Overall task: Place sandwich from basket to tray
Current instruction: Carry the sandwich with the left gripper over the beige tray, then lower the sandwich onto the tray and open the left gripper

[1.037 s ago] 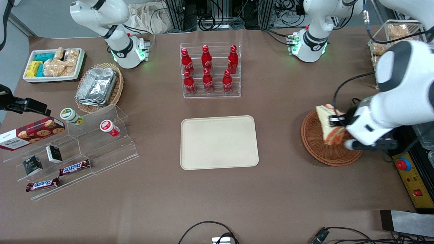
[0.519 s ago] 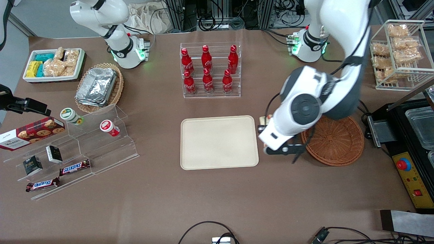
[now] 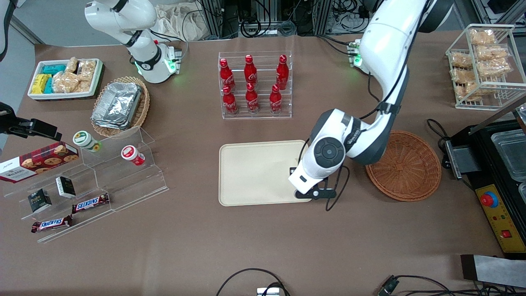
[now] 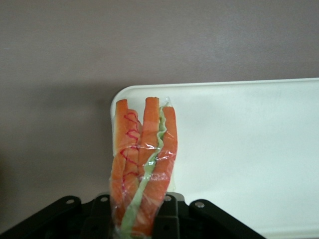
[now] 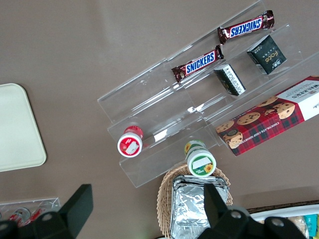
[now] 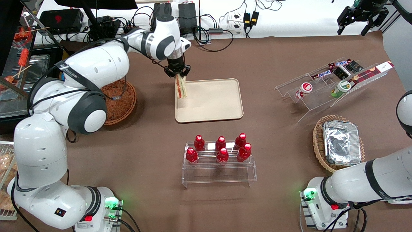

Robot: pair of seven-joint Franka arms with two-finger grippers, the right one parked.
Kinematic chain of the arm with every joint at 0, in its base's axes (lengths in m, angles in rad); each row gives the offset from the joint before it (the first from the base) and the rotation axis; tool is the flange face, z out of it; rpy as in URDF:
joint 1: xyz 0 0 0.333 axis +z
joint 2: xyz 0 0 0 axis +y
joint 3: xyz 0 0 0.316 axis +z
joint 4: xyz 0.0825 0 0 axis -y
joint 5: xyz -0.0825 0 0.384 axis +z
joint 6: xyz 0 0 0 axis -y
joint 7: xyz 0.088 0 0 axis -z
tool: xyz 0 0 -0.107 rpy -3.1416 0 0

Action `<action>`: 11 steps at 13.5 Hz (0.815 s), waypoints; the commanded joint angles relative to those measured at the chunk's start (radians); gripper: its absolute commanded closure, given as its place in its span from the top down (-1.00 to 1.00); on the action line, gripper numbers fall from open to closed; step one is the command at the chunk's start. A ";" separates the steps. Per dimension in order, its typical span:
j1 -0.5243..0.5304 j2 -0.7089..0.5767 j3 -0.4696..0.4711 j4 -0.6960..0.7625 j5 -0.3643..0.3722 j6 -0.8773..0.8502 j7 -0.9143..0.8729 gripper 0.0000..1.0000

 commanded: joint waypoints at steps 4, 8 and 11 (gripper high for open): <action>-0.036 0.026 0.008 -0.087 0.015 0.091 -0.002 -1.00; -0.038 0.015 0.010 -0.113 0.017 0.077 0.000 0.99; -0.027 -0.046 0.010 -0.113 0.014 -0.007 -0.013 1.00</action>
